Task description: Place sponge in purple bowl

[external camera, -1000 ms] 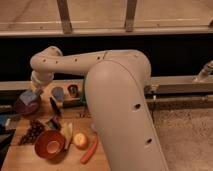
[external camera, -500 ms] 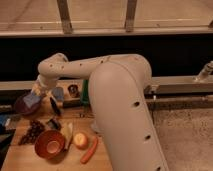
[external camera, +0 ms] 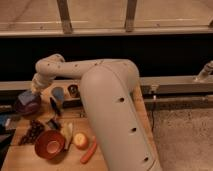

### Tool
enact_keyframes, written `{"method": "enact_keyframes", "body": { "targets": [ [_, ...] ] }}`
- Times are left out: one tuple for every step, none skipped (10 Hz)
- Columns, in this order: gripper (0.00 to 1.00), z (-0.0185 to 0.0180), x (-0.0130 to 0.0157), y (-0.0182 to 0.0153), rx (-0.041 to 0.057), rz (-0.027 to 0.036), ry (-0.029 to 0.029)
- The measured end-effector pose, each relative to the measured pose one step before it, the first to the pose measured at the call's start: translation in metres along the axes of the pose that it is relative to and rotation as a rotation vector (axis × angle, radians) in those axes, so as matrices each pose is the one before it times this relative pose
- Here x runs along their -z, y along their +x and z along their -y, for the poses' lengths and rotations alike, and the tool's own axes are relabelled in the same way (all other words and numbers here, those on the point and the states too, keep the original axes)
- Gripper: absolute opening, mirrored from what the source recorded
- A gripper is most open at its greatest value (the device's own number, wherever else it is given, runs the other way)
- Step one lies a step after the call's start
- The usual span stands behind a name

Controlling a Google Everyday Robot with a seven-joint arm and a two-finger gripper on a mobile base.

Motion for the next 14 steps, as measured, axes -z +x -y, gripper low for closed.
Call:
{"method": "enact_keyframes", "body": {
  "targets": [
    [0.00, 0.00303, -0.00393, -0.00032, 0.00213, -0.00323, -0.00605],
    [0.00, 0.00206, -0.00540, 0.00152, -0.00037, -0.00851, -0.01553],
    [0.05, -0.00219, -0.00811, 0.00239, 0.00176, -0.01653, -0.02511],
    [0.17, -0.00232, -0.01010, 0.00402, 0.00035, -0.02304, -0.02814],
    [0.25, -0.00058, -0.00592, 0.00160, 0.00085, -0.01092, -0.01581],
    [0.37, -0.00080, -0.00715, 0.00034, 0.00206, -0.01315, -0.01876],
    [0.47, -0.00268, -0.00695, 0.00006, 0.00462, -0.01076, -0.01091],
    [0.55, -0.00373, -0.00370, -0.00233, 0.00578, -0.00375, -0.00591],
    [0.65, -0.00383, -0.00330, -0.00217, 0.00700, -0.00280, -0.00506],
    [0.76, -0.00269, -0.00065, -0.00259, 0.00859, 0.00141, -0.00019],
    [0.80, -0.00134, 0.00184, -0.00243, 0.00685, 0.00309, 0.00119],
    [0.80, -0.00189, 0.00043, -0.00144, 0.00659, 0.00036, 0.00046],
    [0.80, -0.00302, 0.00091, -0.00229, 0.00924, 0.00022, 0.00291],
    [0.80, -0.00367, 0.00035, -0.00183, 0.01349, -0.00156, 0.00793]
  ]
}}
